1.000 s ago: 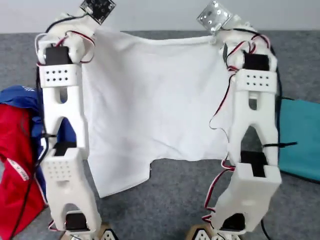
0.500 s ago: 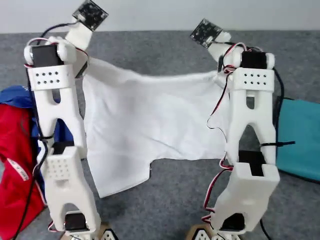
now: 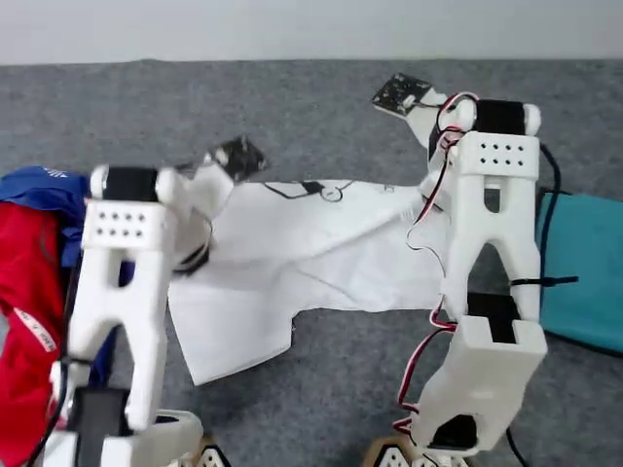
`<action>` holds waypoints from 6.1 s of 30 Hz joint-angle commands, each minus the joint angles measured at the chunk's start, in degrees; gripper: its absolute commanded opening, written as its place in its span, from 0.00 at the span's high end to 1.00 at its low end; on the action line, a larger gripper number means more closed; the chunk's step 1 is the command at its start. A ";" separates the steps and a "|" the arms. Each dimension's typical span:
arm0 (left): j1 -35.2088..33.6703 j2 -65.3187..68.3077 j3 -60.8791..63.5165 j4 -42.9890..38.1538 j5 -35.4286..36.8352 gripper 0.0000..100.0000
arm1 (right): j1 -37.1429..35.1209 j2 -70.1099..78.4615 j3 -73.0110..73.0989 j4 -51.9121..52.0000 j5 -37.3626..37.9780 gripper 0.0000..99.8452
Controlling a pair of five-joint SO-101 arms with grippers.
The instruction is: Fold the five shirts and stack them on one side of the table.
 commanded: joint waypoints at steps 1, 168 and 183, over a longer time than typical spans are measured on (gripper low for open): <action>0.44 -5.63 7.34 1.58 -0.88 0.99 | 1.27 -0.75 -3.34 4.53 2.29 0.99; -67.52 -24.00 14.55 -9.32 10.81 0.99 | -64.84 -14.29 35.43 -6.64 -15.74 0.81; -67.34 -23.65 14.55 -9.41 10.81 0.99 | -66.24 -8.92 44.75 -26.86 -13.98 0.81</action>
